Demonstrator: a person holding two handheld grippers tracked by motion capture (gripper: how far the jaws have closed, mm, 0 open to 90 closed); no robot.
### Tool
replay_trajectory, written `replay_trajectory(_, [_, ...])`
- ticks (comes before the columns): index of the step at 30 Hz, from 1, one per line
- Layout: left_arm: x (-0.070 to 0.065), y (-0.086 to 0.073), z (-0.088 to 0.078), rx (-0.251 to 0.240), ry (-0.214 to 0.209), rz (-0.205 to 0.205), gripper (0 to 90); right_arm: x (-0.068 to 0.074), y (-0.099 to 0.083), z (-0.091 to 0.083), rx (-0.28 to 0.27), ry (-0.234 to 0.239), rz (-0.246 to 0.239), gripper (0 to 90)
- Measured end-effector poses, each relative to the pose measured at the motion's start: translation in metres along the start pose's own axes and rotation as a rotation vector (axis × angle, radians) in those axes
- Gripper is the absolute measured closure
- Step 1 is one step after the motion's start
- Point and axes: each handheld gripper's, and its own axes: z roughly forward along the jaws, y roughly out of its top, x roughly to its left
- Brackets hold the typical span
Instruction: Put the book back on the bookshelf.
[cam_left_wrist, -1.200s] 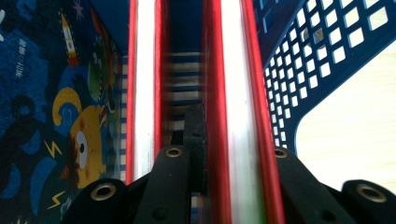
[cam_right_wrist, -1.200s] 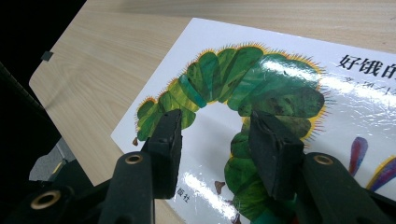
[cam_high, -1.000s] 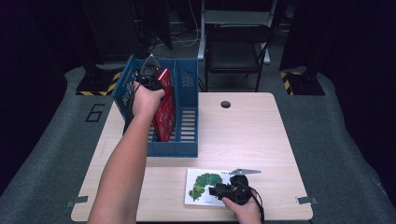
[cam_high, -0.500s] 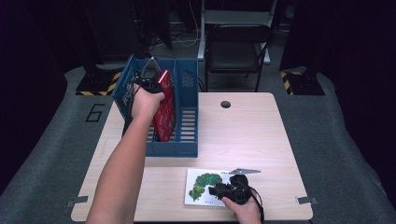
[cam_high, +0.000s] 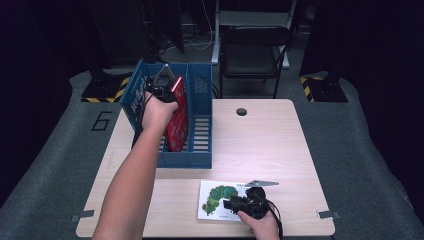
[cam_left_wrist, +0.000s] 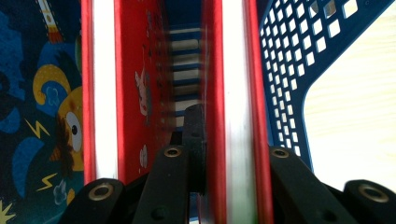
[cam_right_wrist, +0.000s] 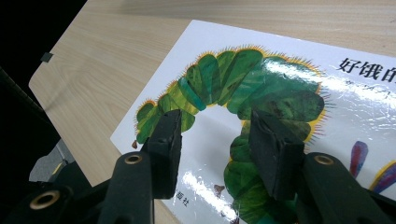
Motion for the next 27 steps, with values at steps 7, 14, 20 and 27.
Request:
replay_trajectory(7, [0.0017, -0.0005, -0.0003, 0.013, -0.011, -0.01, 78.3, 0.0001, -0.0001, 0.0, 0.0, 0.0, 0.0, 54.1])
replay_trajectory(14, [0.0016, -0.0014, -0.0007, 0.026, -0.019, -0.005, 77.6, 0.0, -0.0001, 0.0001, -0.001, 0.0, 0.002, 54.1])
replay_trajectory(20, [0.0003, -0.0008, -0.0032, 0.033, -0.03, -0.011, 76.4, -0.0001, 0.0, 0.0003, -0.001, 0.002, 0.0, 54.1])
replay_trajectory(27, [0.0002, -0.0006, -0.0045, 0.04, -0.025, -0.012, 76.8, 0.0, 0.0, 0.0003, -0.001, 0.001, 0.001, 54.1])
